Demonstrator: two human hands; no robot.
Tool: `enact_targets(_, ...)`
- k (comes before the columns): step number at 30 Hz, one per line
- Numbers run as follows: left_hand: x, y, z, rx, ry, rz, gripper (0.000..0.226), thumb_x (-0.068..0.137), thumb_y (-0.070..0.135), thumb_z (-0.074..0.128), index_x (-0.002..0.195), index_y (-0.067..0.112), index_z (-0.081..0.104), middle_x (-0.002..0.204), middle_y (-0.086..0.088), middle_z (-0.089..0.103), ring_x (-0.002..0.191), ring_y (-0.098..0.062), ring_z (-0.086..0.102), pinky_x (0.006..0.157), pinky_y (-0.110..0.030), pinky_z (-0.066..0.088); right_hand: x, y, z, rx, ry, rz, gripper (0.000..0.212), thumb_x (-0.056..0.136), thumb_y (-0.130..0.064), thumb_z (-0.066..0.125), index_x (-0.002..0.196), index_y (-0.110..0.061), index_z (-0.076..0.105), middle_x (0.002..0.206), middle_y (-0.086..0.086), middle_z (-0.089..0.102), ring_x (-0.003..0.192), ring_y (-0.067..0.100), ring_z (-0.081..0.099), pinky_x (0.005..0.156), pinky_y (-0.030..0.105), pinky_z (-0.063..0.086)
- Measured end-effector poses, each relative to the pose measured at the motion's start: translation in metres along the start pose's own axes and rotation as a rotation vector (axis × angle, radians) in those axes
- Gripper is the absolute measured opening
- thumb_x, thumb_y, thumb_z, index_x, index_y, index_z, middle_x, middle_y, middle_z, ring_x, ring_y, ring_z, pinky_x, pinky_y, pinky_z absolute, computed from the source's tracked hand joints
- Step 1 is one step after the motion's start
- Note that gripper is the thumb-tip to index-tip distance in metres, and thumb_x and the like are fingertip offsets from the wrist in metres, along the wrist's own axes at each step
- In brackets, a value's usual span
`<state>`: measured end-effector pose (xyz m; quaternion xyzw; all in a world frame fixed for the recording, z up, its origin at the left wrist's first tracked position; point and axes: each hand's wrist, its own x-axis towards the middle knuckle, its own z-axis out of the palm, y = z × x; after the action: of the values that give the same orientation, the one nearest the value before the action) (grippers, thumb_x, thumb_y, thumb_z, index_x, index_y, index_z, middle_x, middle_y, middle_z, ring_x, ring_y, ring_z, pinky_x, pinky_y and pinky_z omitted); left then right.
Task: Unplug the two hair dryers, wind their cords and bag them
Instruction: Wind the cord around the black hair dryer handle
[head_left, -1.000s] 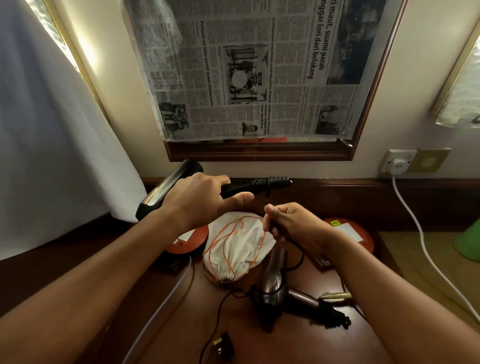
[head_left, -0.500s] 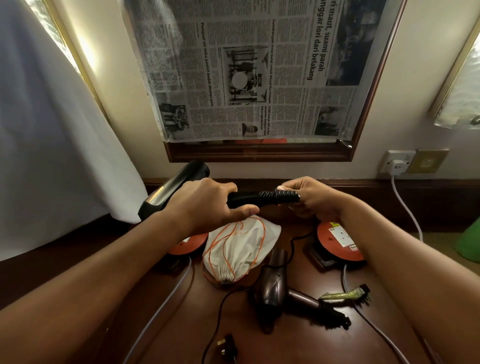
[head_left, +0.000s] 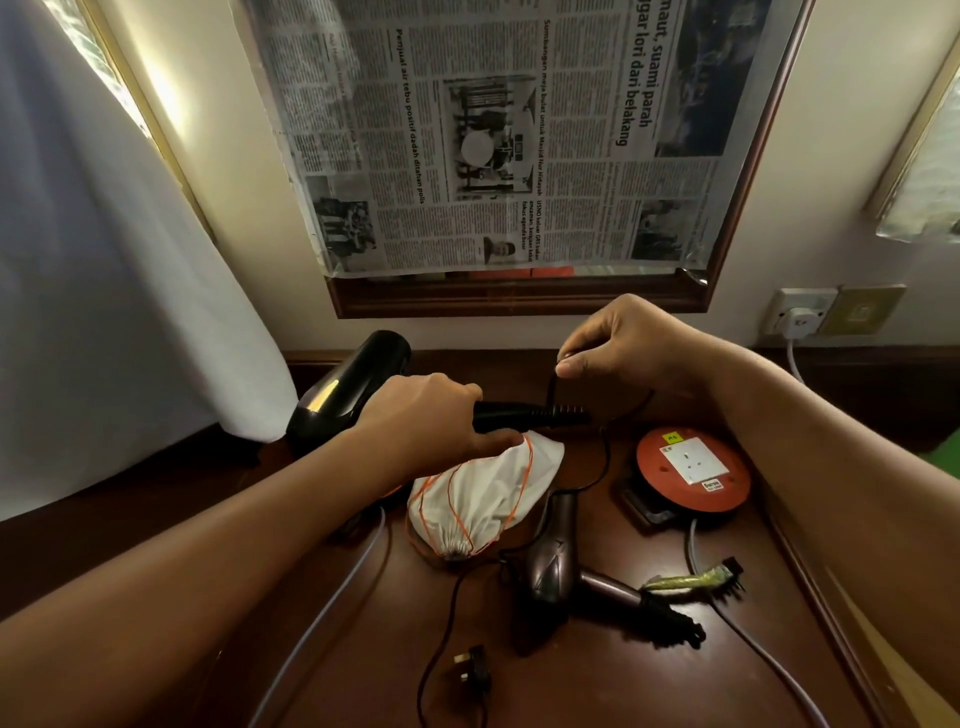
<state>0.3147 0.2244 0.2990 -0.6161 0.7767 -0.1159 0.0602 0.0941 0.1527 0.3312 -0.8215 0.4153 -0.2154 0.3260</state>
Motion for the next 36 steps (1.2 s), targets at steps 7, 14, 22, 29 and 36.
enact_targets(7, 0.013, -0.006, 0.009, -0.081, -0.012, -0.1, 0.072, 0.077, 0.086, 0.025, 0.093, 0.023, 0.057, 0.068, 0.007, 0.053, 0.058, -0.007, 0.053, 0.048, -0.024, 0.039, -0.016, -0.011, 0.028, -0.401, 0.087, -0.122, 0.018, 0.087, -0.024, 0.064, 0.102, -0.02, 0.075, 0.093, -0.003, 0.072, 0.088, 0.014, 0.065, 0.08, 0.036, 0.053)
enact_targets(14, 0.017, -0.015, 0.011, -0.176, 0.078, -0.18, 0.075, 0.075, 0.088, 0.023, 0.096, 0.024, 0.058, 0.072, 0.005, 0.056, 0.065, -0.012, 0.055, 0.057, -0.03, 0.046, -0.045, 0.0, 0.075, 0.034, 0.415, -0.101, 0.022, 0.096, -0.015, 0.053, 0.09, -0.02, 0.074, 0.071, -0.017, 0.064, 0.063, 0.0, 0.057, 0.061, 0.019, 0.047)
enact_targets(22, 0.017, -0.01, 0.004, -0.224, 0.145, -0.153, 0.09, 0.073, 0.089, 0.019, 0.121, 0.023, 0.057, 0.093, 0.001, 0.066, 0.085, -0.02, 0.063, 0.069, -0.037, 0.052, -0.058, 0.011, 0.107, 0.992, 0.186, 0.226, 0.017, 0.098, -0.013, 0.048, 0.094, -0.006, 0.062, 0.064, 0.005, 0.046, 0.047, 0.012, 0.035, 0.042, 0.023, 0.028)
enact_targets(29, 0.011, -0.005, -0.001, -0.238, 0.175, -0.099, 0.089, 0.074, 0.088, 0.02, 0.123, 0.022, 0.057, 0.097, -0.001, 0.067, 0.087, -0.02, 0.063, 0.065, -0.034, 0.046, -0.055, 0.019, 0.11, 1.001, 0.071, 0.266, 0.031, 0.096, -0.032, 0.05, 0.077, -0.011, 0.062, 0.054, 0.004, 0.041, 0.042, 0.015, 0.034, 0.044, 0.022, 0.034)
enact_targets(36, 0.007, -0.012, -0.016, -0.292, 0.236, -0.078, 0.08, 0.071, 0.09, 0.02, 0.097, 0.026, 0.059, 0.069, 0.008, 0.055, 0.065, -0.012, 0.057, 0.06, -0.032, 0.048, -0.042, 0.025, 0.107, 0.843, 0.06, 0.121, 0.043, 0.089, -0.045, 0.047, 0.075, -0.007, 0.06, 0.047, 0.002, 0.038, 0.043, 0.013, 0.034, 0.054, 0.024, 0.045)
